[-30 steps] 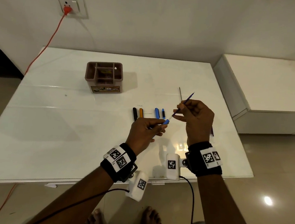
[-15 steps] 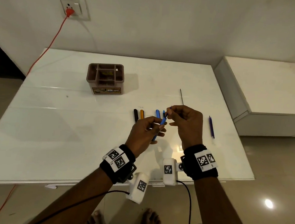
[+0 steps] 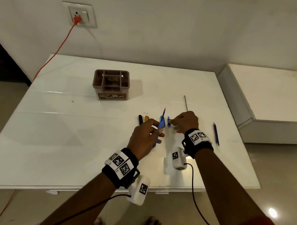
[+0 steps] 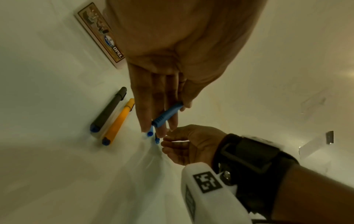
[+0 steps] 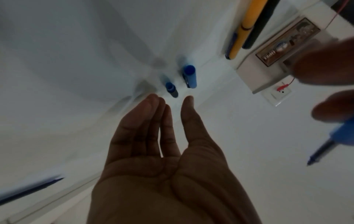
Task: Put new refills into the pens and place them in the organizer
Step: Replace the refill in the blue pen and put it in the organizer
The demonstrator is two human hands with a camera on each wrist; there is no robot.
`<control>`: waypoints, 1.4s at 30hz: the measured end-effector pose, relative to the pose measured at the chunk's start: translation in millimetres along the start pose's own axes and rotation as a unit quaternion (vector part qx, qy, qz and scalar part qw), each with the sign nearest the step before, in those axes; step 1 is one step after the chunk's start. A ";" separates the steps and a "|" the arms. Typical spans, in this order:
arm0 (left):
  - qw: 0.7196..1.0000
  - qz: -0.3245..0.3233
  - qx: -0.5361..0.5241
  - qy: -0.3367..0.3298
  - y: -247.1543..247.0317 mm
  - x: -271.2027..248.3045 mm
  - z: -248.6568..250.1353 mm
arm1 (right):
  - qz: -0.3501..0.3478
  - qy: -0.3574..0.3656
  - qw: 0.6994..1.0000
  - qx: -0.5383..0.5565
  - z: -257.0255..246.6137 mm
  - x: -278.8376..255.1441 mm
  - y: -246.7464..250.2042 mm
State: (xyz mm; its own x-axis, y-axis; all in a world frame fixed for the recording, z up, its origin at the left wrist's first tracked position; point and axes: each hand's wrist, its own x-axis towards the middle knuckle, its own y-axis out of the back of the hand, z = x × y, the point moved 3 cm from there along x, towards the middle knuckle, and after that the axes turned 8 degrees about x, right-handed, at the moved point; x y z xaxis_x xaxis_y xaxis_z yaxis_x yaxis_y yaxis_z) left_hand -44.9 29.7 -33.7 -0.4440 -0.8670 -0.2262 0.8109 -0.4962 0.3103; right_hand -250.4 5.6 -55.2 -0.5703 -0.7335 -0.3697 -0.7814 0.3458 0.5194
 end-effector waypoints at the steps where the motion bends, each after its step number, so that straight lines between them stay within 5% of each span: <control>1: 1.000 0.001 0.000 0.000 0.6 0.7 -0.2 | 0.005 0.009 0.999 -0.040 -2.5 7.6 -4.6; 8: 1.000 0.002 -0.017 0.002 4.7 1.7 -2.0 | 0.055 0.046 0.979 -0.190 -8.4 31.1 -22.8; 13: 1.000 -0.002 -0.017 0.001 4.4 -2.7 -1.4 | 0.065 0.027 0.986 -0.151 0.4 19.9 -17.6; 16: 1.000 -0.004 -0.025 0.013 6.9 -12.7 -5.9 | 0.049 0.031 0.996 0.066 -0.5 -15.7 -0.6; 19: 1.000 -0.003 -0.021 0.016 7.8 -27.9 -10.1 | 0.010 0.034 0.945 0.324 -3.7 -77.1 17.5; 24: 0.999 0.007 0.048 -0.005 1.4 -53.2 -14.1 | -0.012 0.074 0.889 0.453 -7.8 -128.4 28.7; 33: 0.994 0.015 0.111 -0.020 -7.7 -54.1 -16.9 | 0.034 0.152 0.927 0.340 -10.1 -126.8 12.2; 42: 0.993 0.019 0.115 -0.012 -4.6 -48.2 -16.2 | -0.018 0.145 0.942 0.304 -13.8 -116.4 15.0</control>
State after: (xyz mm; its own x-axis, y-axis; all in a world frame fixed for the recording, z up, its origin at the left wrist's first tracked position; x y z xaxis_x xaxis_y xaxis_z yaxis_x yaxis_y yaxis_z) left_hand -21.0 74.4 -39.2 -0.4256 -0.8848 -0.1896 0.7196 -0.4579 0.5219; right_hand -192.2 88.1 6.3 -0.5161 -0.8499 -0.1069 -0.8500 0.5235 -0.0583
